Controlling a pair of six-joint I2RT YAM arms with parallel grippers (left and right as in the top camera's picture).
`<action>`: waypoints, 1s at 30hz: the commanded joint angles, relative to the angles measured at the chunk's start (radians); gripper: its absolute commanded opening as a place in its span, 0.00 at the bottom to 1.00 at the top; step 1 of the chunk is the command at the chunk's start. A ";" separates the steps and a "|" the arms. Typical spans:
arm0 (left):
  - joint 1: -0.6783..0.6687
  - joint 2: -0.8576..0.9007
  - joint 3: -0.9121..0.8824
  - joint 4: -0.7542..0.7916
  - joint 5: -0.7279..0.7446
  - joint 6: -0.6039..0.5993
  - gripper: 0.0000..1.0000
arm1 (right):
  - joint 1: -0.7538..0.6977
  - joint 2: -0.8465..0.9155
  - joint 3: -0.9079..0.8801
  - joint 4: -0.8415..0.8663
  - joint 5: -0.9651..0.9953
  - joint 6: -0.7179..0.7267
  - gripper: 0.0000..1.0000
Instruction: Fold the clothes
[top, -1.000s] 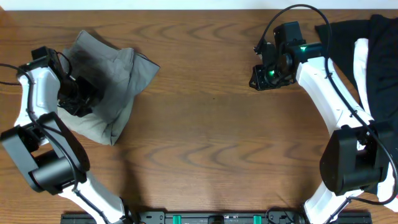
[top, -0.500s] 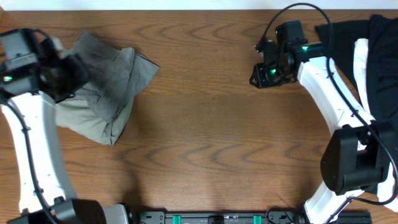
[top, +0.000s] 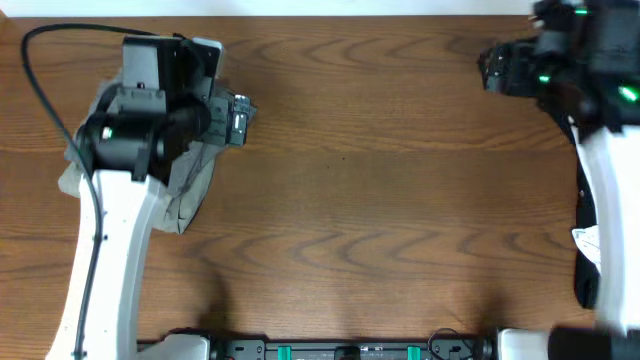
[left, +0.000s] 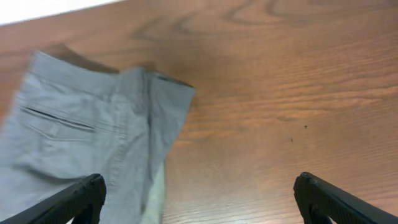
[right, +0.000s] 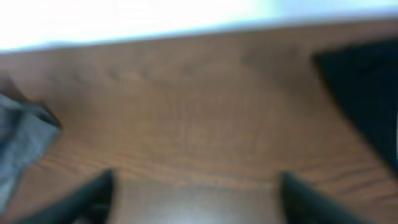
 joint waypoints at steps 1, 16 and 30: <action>-0.007 -0.017 0.005 -0.011 -0.064 0.024 0.98 | 0.000 -0.064 0.010 -0.007 0.001 0.006 0.99; -0.007 -0.015 0.005 -0.013 -0.062 0.023 0.98 | -0.001 -0.114 0.010 -0.023 0.002 0.006 0.99; -0.007 -0.015 0.005 -0.013 -0.062 0.024 0.98 | 0.013 -0.511 -0.310 -0.001 0.166 -0.029 0.99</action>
